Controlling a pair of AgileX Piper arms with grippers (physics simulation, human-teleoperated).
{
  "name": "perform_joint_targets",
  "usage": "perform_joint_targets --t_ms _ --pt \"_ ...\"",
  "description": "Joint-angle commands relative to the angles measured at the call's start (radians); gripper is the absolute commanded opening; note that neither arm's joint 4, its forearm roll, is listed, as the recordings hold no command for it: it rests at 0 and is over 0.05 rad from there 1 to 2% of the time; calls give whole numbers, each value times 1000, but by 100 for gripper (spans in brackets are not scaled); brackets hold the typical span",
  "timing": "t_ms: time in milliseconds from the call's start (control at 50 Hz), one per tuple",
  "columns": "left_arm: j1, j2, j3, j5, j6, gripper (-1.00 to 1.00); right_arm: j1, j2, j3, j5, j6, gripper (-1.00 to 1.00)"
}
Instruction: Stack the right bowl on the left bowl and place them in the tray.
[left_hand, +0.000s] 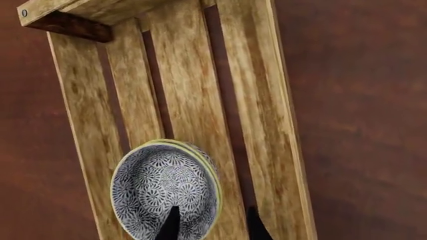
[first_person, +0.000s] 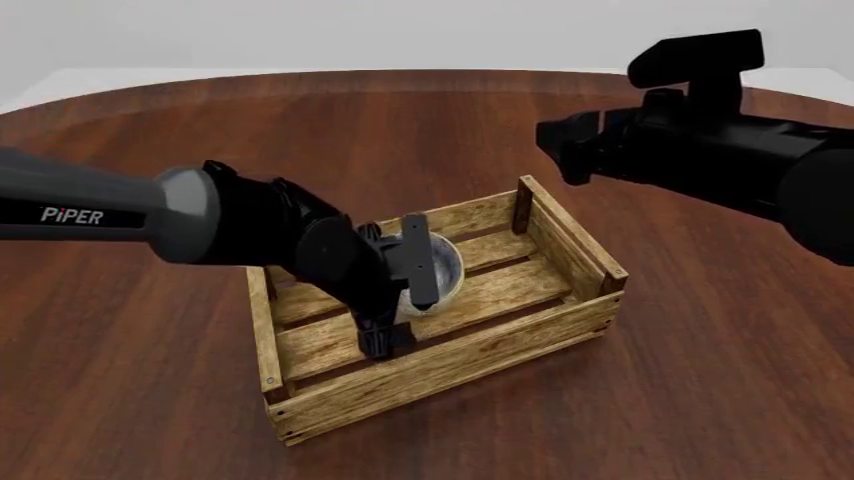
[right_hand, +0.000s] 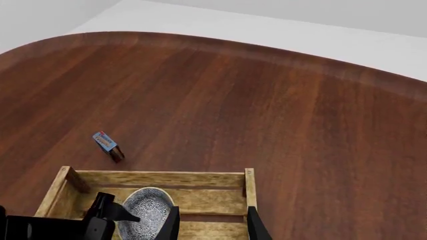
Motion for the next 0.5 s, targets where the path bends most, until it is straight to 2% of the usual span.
perform_joint_targets --t_ms 20,220,500 --pt "25 -80 54 -29 -19 100 14 -2 3 0 3 100" --pt "51 -205 109 -31 2 100 16 -1 3 0 1 100" --pt "98 -319 94 11 -16 100 16 -5 6 1 1 100"
